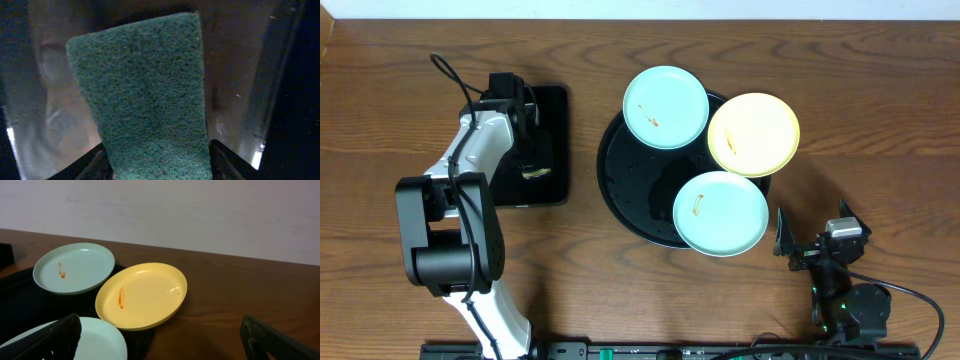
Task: Clean dirty plates on tray and stack at the side
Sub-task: 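Reach the left gripper down to the green sponge on the black tray, then close the left gripper on the sponge and lift it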
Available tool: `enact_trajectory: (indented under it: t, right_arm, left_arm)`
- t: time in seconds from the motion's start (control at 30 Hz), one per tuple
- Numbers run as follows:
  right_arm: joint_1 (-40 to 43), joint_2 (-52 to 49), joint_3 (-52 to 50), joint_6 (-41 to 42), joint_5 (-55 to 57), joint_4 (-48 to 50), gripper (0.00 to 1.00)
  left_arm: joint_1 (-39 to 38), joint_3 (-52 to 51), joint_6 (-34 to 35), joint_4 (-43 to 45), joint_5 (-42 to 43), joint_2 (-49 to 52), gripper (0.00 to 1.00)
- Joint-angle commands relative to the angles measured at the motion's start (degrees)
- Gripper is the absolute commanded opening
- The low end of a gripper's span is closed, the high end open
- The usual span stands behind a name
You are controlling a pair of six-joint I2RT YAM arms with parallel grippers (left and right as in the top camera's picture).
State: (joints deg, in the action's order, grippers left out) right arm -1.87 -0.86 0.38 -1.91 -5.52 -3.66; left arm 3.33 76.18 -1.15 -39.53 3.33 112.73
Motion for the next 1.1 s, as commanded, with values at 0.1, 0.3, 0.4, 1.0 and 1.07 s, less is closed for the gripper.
enact_trajectory:
  t: [0.1, 0.3, 0.4, 1.0, 1.07]
  right_arm:
    - [0.4, 0.1, -0.1, -0.3, 0.1, -0.2, 0.99]
    - [0.4, 0.1, -0.1, -0.3, 0.1, -0.2, 0.99]
    - [0.4, 0.1, -0.1, -0.3, 0.1, -0.2, 0.99]
    - [0.4, 0.1, -0.1, -0.3, 0.1, -0.2, 0.99]
    - [0.4, 0.1, -0.1, -0.3, 0.1, -0.2, 0.99]
  left_arm:
    - [0.2, -0.1, 1.3, 0.2, -7.0, 0.0, 0.66]
    - [0.3, -0.1, 1.2, 1.9, -7.0, 0.0, 0.78]
    - [0.2, -0.1, 2.4, 4.0, -7.0, 0.0, 0.78]
    - [0.3, -0.2, 8.7, 8.2, -2.7, 3.2, 0.77]
    - [0.3, -0.2, 8.7, 8.2, -3.0, 4.0, 0.72]
